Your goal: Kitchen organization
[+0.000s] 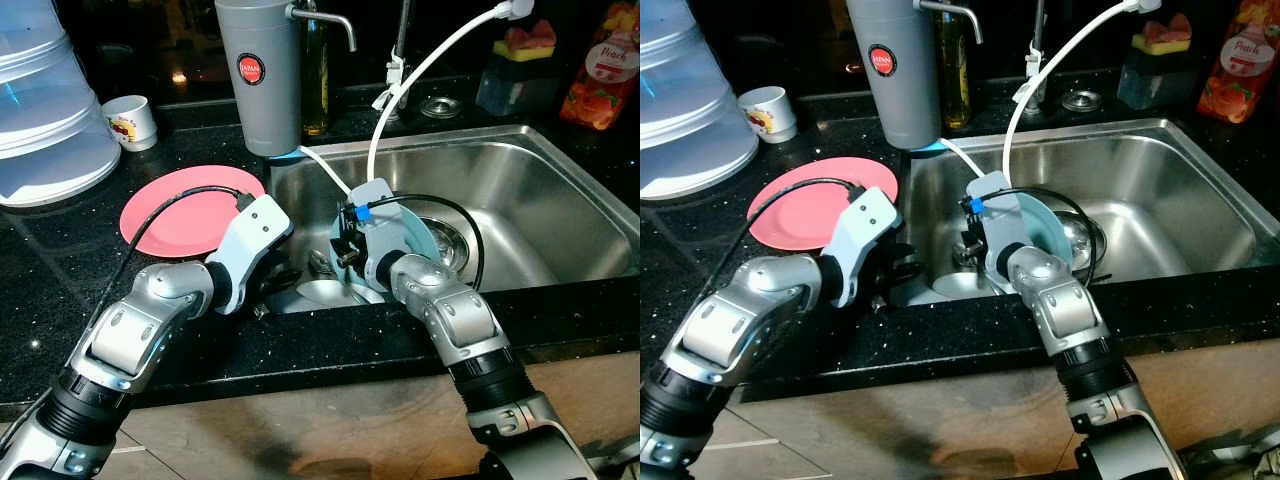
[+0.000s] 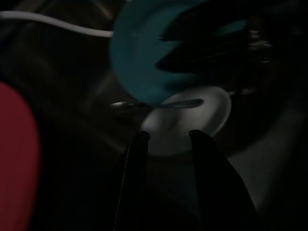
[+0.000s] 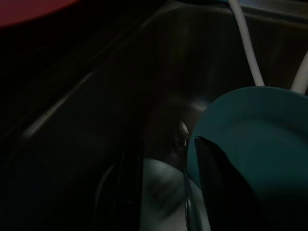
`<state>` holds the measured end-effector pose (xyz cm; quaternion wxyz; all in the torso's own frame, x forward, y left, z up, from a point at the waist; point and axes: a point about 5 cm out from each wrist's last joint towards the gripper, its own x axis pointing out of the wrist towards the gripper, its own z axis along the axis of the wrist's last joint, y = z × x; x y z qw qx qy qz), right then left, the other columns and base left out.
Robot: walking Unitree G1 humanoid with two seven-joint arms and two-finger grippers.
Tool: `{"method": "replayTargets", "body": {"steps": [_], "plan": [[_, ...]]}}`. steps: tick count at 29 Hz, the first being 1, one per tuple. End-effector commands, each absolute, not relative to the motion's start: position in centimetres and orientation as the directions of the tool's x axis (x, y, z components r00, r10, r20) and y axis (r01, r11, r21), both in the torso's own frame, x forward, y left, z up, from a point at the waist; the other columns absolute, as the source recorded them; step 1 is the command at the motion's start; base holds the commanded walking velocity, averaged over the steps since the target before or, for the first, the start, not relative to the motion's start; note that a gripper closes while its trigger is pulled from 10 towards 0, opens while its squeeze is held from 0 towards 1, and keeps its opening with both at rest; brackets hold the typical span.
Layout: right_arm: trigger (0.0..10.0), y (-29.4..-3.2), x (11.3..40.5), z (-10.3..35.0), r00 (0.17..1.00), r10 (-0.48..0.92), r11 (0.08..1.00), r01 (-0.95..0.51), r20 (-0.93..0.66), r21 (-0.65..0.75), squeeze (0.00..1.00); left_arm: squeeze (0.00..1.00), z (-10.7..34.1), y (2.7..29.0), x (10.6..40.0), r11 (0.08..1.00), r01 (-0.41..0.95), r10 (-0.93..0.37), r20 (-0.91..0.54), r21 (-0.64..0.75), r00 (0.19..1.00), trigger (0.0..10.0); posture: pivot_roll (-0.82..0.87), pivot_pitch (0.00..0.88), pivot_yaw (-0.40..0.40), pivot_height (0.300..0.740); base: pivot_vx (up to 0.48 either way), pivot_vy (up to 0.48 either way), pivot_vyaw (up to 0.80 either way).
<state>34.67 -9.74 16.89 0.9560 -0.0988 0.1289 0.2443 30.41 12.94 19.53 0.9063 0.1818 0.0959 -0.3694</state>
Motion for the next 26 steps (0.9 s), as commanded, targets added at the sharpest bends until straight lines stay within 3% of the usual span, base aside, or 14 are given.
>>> {"method": "replayTargets", "body": {"steps": [1,4,5,6,7,9,12,13,14,24,25,26], "plan": [[10.0,-9.8,34.6,16.2,0.843,0.427,0.864,-0.487,-0.326,-0.129,0.0,0.0,20.1,13.6,31.1,0.708,0.654,-0.592,-0.282,0.266,0.755,10.0,0.01,0.008,0.063,0.74,0.0,0.0,0.0],[10.0,-9.9,34.8,16.9,0.858,0.42,0.876,-0.468,-0.294,-0.116,0.0,0.0,21.3,15.4,32.5,0.811,0.52,-0.473,-0.223,0.267,0.852,10.0,0.02,0.013,0.059,0.74,0.0,0.0,0.0],[10.0,-9.9,35.0,17.3,0.866,0.417,0.881,-0.46,-0.277,-0.114,0.0,0.91,22.1,17.0,33.4,0.872,0.419,-0.38,-0.189,0.254,0.905,10.0,0.02,0.014,0.058,0.74,0.0,0.0,0.0],[10.0,-9.9,35.0,17.3,0.866,0.417,0.881,-0.46,-0.277,-0.114,0.0,0.91,22.1,17.0,33.4,0.872,0.419,-0.38,-0.189,0.254,0.905,10.0,0.02,0.014,0.058,0.74,0.0,0.0,0.0],[10.0,-9.9,35.0,17.4,0.868,0.415,0.882,-0.458,-0.271,-0.114,0.0,1.0,22.4,17.6,33.6,0.887,0.39,-0.354,-0.177,0.248,0.918,10.0,0.02,0.014,0.058,0.74,0.0,0.0,0.0],[10.0,-9.9,35.1,17.8,0.875,0.412,0.886,-0.45,-0.255,-0.112,0.0,1.0,23.2,19.4,34.0,0.924,0.292,-0.259,-0.16,0.246,0.953,10.0,0.02,0.014,0.058,0.74,0.0,0.0,0.0],[10.0,-10.0,35.4,18.3,0.887,0.401,0.897,-0.431,-0.228,-0.099,0.0,1.0,23.9,25.4,34.7,0.981,-0.021,0.051,-0.152,0.191,0.987,10.0,0.02,0.014,0.058,0.74,0.0,0.0,0.0],[10.0,-10.0,35.4,18.3,0.887,0.401,0.897,-0.431,-0.228,-0.099,0.0,1.0,23.9,25.4,34.7,0.981,-0.021,0.051,-0.152,0.191,0.987,10.0,0.02,0.014,0.058,0.74,0.0,0.0,0.0],[10.0,-10.0,35.3,18.3,0.887,0.401,0.897,-0.43,-0.228,-0.097,0.0,1.0,23.3,26.9,34.5,0.987,-0.09,0.115,-0.19,0.134,0.975,10.0,0.02,0.018,0.052,0.74,0.0,0.0,0.0],[10.0,-9.3,35.1,18.5,0.872,0.438,0.879,-0.467,-0.219,-0.099,0.0,1.0,20.4,29.7,34.0,0.965,-0.262,0.237,-0.332,-0.03,0.913,10.0,0.03,0.02,0.051,0.74,0.0,0.0,0.0],[10.0,-9.3,35.1,18.5,0.872,0.438,0.879,-0.466,-0.219,-0.097,0.0,0.87,20.1,29.7,34.0,0.964,-0.263,0.232,-0.343,-0.045,0.91,10.0,0.03,0.022,0.05,0.74,0.0,0.0,0.0],[10.0,-9.3,35.1,18.5,0.872,0.438,0.879,-0.466,-0.219,-0.097,0.0,0.87,20.1,29.7,34.0,0.964,-0.263,0.232,-0.343,-0.045,0.91,10.0,0.03,0.022,0.05,0.74,0.0,0.0,0.0]]}}
